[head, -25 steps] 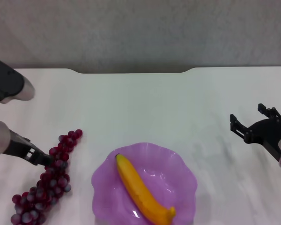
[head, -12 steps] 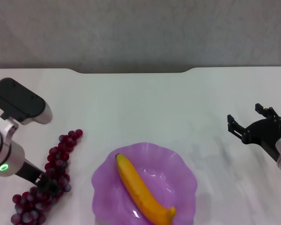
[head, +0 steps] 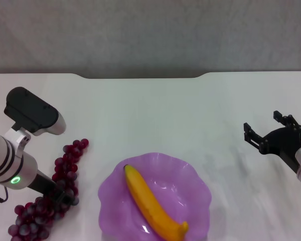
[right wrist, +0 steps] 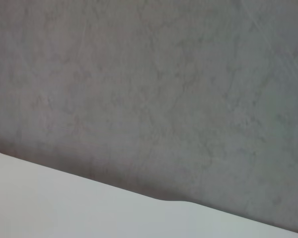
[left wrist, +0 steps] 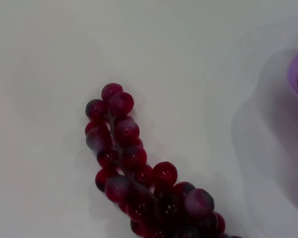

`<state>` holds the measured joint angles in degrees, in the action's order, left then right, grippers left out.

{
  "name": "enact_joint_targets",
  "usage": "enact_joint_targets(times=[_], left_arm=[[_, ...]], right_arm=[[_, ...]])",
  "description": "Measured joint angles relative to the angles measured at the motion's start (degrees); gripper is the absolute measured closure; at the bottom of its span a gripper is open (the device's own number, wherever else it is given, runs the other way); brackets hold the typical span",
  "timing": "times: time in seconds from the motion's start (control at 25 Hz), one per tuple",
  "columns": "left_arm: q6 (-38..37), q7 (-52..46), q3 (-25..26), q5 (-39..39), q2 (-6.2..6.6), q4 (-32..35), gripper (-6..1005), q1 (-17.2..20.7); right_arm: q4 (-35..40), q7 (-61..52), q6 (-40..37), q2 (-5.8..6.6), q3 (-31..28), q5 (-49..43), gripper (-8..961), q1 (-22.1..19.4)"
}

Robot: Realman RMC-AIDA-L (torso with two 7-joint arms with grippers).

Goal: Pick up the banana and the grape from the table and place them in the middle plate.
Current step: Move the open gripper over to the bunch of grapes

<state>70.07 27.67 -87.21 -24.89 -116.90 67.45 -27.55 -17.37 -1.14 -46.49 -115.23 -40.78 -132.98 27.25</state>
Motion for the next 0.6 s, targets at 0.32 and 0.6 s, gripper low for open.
enact_joint_targets(times=[0.32,0.6], left_arm=[[-2.7,-0.2,-0.1,0.5,0.0,-2.1,323,0.2],[-3.8,-0.3,-0.8,0.6,0.11,-3.0,459,0.1]], right_arm=[[0.0,0.0,0.0,0.0,0.0,0.0,67,-0.2],[-0.1,0.0,0.0,0.0,0.0,0.0,68,-0.3]])
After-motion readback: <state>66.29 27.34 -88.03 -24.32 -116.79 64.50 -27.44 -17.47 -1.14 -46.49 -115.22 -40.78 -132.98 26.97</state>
